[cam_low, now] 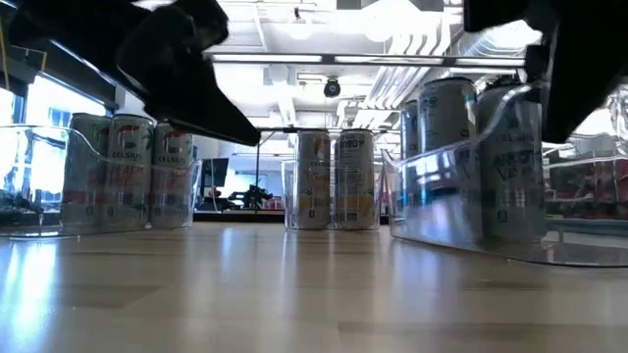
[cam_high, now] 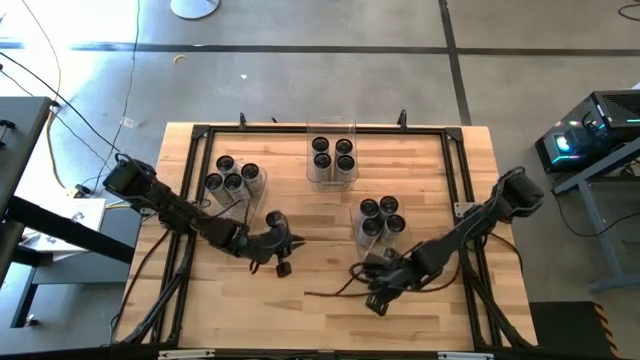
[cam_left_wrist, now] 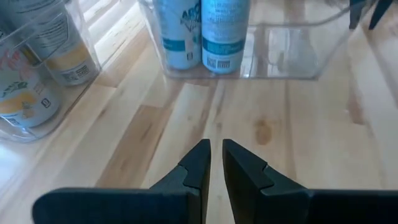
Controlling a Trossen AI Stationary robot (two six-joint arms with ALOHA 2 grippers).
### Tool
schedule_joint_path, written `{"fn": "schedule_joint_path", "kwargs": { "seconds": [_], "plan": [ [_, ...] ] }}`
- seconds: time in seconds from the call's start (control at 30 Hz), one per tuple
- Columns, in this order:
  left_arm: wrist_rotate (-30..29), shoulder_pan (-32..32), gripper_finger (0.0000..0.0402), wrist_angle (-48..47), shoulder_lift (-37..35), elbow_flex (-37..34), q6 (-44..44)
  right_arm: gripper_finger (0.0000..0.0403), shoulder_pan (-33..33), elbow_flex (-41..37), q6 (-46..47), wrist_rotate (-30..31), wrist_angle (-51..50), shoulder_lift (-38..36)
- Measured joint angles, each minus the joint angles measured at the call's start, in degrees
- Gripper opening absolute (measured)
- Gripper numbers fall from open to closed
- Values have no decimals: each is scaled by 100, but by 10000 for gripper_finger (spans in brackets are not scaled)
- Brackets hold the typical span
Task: Sort soda cans
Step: Adjust the right transparent bin
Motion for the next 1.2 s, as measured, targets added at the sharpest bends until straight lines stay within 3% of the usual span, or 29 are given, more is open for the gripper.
{"fn": "schedule_joint_path", "kwargs": {
  "seconds": [0.3,0.43,0.63,0.9,1.07,1.2],
  "plan": [
    [-698,-715,35,0,0,0,-534,46,6,976,-1152,-205,23,892],
    [-825,-893,35,2,0,0,-680,70,4,1195,-1549,-230,-164,1014],
    [-927,-970,35,-4,0,0,-823,133,0,1789,-1568,-372,-1258,1006],
    [-921,-968,35,-13,0,0,-846,140,111,2792,-1514,160,-2501,1003],
    [-920,-989,35,-32,0,0,-845,128,294,3088,-1720,966,-1552,1021],
    [-918,-1000,35,-44,0,0,-846,75,391,3088,-2044,1217,-416,1402]
  ]
}}
